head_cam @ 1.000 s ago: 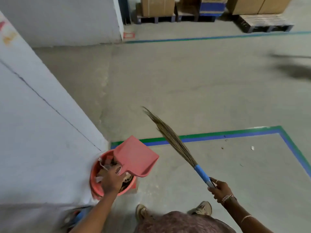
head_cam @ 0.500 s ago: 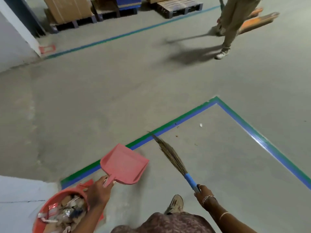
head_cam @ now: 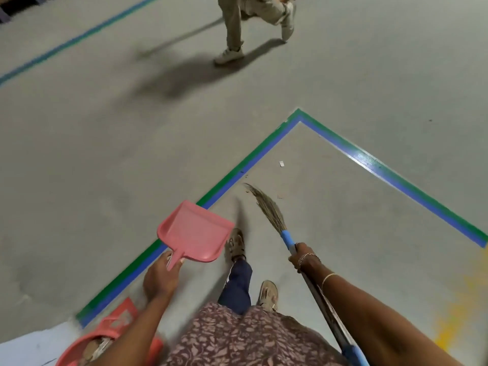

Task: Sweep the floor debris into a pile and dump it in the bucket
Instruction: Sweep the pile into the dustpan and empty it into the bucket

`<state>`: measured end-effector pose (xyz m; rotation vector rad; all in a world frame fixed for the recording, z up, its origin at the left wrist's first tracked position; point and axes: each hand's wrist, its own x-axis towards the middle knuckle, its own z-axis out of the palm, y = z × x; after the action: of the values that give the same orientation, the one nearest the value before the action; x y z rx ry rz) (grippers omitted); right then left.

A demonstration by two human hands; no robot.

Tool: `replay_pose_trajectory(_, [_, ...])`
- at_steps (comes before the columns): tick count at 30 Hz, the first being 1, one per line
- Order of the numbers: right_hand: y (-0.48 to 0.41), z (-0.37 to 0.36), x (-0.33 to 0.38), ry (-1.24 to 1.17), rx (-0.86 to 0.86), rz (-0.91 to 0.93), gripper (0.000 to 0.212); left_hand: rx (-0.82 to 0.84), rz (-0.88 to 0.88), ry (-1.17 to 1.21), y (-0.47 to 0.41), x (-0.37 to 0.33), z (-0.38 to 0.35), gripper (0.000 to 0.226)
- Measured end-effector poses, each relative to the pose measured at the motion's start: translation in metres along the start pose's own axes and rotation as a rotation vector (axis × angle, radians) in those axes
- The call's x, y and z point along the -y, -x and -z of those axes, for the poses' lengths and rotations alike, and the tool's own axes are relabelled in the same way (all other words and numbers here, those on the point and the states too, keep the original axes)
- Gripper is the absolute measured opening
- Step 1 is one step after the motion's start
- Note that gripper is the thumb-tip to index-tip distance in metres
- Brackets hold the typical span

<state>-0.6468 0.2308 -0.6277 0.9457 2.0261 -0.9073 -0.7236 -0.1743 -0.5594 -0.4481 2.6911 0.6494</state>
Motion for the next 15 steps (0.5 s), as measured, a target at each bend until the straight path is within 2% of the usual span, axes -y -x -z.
replay_pose_trajectory(7, [-0.042,0.036,0.068,-0.073,0.003,0.004,0.031,0.088,-0.074,-0.027,-0.098,-0.048,-0.022,0.036])
replay_pose_trajectory(15, [-0.132,0.039,0.177,0.032,0.033,0.081,0.033,0.149,-0.182,-0.086,-0.185,-0.111,-0.021,0.030])
